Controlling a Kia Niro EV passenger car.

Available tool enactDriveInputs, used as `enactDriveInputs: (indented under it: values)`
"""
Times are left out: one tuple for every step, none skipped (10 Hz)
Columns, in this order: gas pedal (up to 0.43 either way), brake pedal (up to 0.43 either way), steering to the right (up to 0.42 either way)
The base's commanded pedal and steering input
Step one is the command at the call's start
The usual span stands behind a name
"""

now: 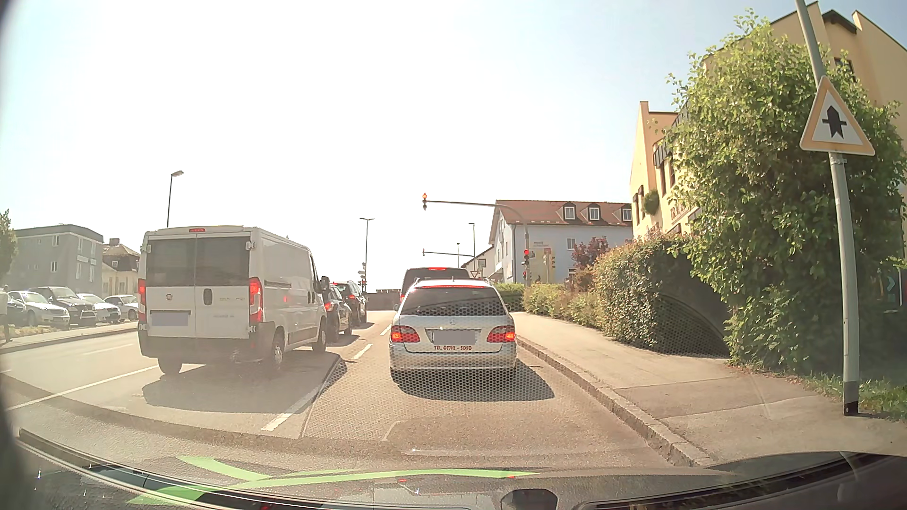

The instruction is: Follow the waypoints while adhering to traffic rules and regulations

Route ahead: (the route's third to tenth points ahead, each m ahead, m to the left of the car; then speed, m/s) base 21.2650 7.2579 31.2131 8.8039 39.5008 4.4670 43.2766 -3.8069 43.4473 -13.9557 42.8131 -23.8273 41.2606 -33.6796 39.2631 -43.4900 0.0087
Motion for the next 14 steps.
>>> enactDriveInputs:
  values:
    - [0.000, 0.201, -0.011]
    - [0.000, 0.201, -0.011]
    - [0.000, 0.201, -0.011]
    - [0.000, 0.201, -0.011]
    - [0.000, 0.201, -0.011]
    - [0.000, 0.201, -0.011]
    - [0.000, 0.201, -0.011]
    - [0.000, 0.201, -0.011]
    - [0.000, 0.201, -0.011]
    - [0.000, 0.201, -0.010]
    - [0.000, 0.201, -0.010]
    - [0.000, 0.201, -0.010]
    - [0.000, 0.201, -0.010]
    - [0.000, 0.201, -0.010]
